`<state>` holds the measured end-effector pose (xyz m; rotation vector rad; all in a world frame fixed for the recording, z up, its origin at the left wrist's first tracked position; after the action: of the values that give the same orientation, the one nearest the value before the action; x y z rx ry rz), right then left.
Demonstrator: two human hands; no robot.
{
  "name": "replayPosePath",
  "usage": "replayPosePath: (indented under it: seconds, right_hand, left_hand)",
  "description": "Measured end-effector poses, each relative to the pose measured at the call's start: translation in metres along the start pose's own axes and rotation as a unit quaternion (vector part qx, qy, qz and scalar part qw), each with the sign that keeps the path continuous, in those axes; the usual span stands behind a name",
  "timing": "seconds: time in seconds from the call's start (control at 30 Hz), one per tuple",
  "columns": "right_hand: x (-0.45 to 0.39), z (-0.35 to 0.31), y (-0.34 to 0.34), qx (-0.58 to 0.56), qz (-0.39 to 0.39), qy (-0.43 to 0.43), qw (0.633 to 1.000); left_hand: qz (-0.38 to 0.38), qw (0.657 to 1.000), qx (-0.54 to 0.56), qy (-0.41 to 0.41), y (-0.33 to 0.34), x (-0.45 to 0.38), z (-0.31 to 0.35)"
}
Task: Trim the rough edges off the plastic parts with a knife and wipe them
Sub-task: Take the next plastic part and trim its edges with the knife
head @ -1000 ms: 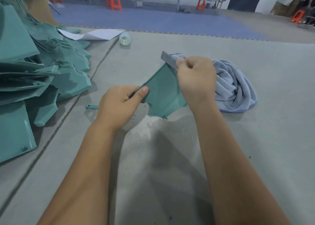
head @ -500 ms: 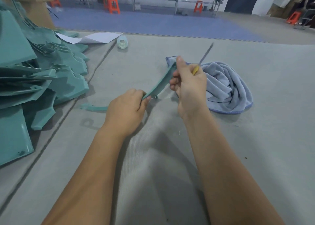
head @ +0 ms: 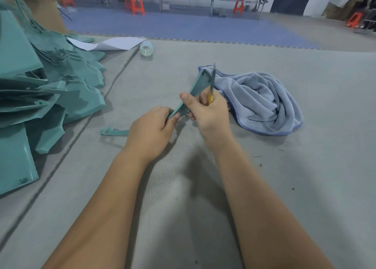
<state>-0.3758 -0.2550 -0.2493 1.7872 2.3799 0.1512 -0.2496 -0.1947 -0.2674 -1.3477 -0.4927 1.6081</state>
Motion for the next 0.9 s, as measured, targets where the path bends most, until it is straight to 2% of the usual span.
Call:
replayPosePath:
  seconds: [0.13, 0.23, 0.37, 0.53, 0.6, 0.9]
  right_hand:
    - [0.005, -0.004, 0.005, 0.038, 0.001, 0.006, 0.999]
    - [0.004, -0.016, 0.001, -0.015, -0.004, 0.048, 0.999]
    - [0.006, -0.030, -0.014, 0.027, 0.022, -0.008, 0.999]
    - [0.007, -0.043, -0.021, 0.020, 0.005, -0.043, 0.999]
    - [0.005, -0.046, -0.022, 0.012, 0.001, -0.049, 0.999]
    - [-0.014, -0.040, -0.022, 0.101, 0.030, -0.033, 0.994]
  left_hand:
    - [0.019, 1.000, -0.012, -0.013, -0.003, -0.001, -0.002]
    - [0.030, 0.999, -0.032, -0.014, -0.006, -0.001, -0.001]
    - [0.029, 0.998, -0.048, -0.013, -0.003, -0.001, -0.002]
    - [0.078, 0.995, -0.038, -0.051, -0.007, 0.003, -0.010]
    - [0.076, 0.995, -0.029, -0.056, -0.006, 0.004, -0.011]
    - [0.074, 0.996, -0.012, -0.044, -0.005, 0.004, -0.015]
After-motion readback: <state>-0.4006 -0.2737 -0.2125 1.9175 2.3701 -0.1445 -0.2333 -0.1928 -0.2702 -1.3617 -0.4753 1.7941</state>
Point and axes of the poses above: each hand's wrist, its own x-axis away from the middle knuckle, its own y-axis out of the palm, z = x × y, the point moved 4 cm from there along -x, towards the middle knuckle, and after that the axes turned 15 degrees about y, right-handed, at the moved point
